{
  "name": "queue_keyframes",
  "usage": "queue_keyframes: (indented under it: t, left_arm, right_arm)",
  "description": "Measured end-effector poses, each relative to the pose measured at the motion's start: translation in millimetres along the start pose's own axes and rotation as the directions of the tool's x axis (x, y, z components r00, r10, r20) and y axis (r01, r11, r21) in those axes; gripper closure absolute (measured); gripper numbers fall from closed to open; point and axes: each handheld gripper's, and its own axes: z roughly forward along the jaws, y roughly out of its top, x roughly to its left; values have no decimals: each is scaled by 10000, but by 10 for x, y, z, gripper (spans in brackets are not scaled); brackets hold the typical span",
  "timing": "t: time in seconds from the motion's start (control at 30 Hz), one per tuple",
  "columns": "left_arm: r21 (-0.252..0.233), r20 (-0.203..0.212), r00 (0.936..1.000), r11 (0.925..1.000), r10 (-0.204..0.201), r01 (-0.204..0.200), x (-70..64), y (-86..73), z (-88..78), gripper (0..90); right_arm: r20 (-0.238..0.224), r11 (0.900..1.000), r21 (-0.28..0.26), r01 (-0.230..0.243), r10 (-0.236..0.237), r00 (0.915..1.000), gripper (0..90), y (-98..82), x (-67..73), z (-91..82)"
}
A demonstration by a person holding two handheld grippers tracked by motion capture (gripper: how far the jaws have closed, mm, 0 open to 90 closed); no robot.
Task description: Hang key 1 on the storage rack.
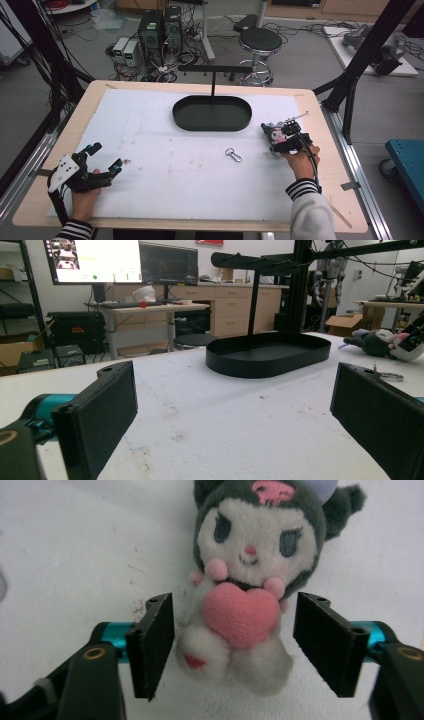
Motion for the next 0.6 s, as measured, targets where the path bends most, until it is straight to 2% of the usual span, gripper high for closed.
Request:
queue_keyframes:
  t: [0.17, 0.27, 0.33, 0.37, 0.6]
  left_arm:
    - [-10, -6, 10000, 10000, 10, -10, -1, -1, 1, 53]
    - [-13, -6, 10000, 10000, 7, -7, 0, -1, 1, 53]
    - [-9, -2, 10000, 10000, 20, -20, -1, 0, 1, 53]
    - [-9, -2, 10000, 10000, 20, -20, -1, 0, 1, 53]
    - [-8, -5, 10000, 10000, 6, -6, -1, 0, 1, 53]
  right_arm:
    - [93, 9991, 410, 80, -84, 9999, 387, 1, 13, 48]
    - [69, 9991, 432, 39, -42, 10000, 459, 13, 20, 50]
    - [73, 9989, 447, 132, -136, 9999, 478, 14, 7, 60]
    - [52, 9989, 470, -24, 21, 10000, 489, 16, 8, 59]
    - [-74, 9987, 509, -79, 83, 9999, 538, 14, -17, 48]
